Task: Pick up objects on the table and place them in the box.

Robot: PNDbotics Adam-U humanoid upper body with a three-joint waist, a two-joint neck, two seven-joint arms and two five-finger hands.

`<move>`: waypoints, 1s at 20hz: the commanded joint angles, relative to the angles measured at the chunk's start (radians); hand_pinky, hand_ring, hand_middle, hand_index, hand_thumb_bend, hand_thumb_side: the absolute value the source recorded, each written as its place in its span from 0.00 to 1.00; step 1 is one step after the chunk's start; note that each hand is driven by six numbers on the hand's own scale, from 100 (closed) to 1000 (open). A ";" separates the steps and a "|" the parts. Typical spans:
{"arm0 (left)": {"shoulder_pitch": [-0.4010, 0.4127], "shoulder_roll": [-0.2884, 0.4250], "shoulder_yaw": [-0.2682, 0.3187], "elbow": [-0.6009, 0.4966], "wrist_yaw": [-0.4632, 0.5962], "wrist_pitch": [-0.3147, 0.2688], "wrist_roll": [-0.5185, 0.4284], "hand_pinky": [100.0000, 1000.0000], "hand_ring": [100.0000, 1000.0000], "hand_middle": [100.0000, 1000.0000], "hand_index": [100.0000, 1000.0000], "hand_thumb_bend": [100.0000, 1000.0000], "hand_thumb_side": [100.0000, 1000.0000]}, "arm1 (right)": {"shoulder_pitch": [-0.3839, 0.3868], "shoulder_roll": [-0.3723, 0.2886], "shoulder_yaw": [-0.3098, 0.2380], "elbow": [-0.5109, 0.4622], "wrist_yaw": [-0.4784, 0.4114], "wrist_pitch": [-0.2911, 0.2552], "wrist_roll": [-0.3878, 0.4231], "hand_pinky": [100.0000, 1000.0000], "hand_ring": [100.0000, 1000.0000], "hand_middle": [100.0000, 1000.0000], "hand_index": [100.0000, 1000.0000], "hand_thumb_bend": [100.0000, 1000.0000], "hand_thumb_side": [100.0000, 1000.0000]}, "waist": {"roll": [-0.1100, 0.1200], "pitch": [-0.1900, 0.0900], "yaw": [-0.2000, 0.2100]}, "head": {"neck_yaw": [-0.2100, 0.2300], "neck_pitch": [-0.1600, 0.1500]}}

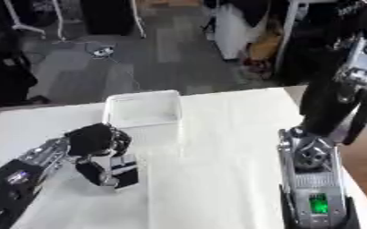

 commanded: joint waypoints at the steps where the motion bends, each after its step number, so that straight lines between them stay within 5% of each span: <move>1: -0.010 0.042 0.004 -0.077 0.070 0.034 -0.013 0.00 0.00 0.06 0.24 0.21 0.91 | -0.020 -0.004 -0.001 -0.015 0.004 0.002 -0.001 0.82 0.71 0.70 0.80 0.00 1.00 | 0.002 -0.012 0.002 | -0.004 0.003; 15: -0.004 0.131 -0.003 -0.335 0.265 0.191 -0.123 0.00 0.00 0.05 0.23 0.20 0.92 | -0.016 -0.012 -0.002 -0.015 0.007 0.004 -0.003 0.82 0.71 0.70 0.80 0.00 1.00 | 0.007 -0.018 0.010 | -0.011 0.001; 20: -0.030 0.162 0.011 -0.387 0.288 0.228 -0.146 0.00 0.00 0.04 0.22 0.19 0.92 | -0.015 -0.014 -0.003 -0.015 0.008 0.006 -0.004 0.82 0.71 0.70 0.80 0.00 1.00 | 0.007 -0.018 0.012 | -0.038 -0.048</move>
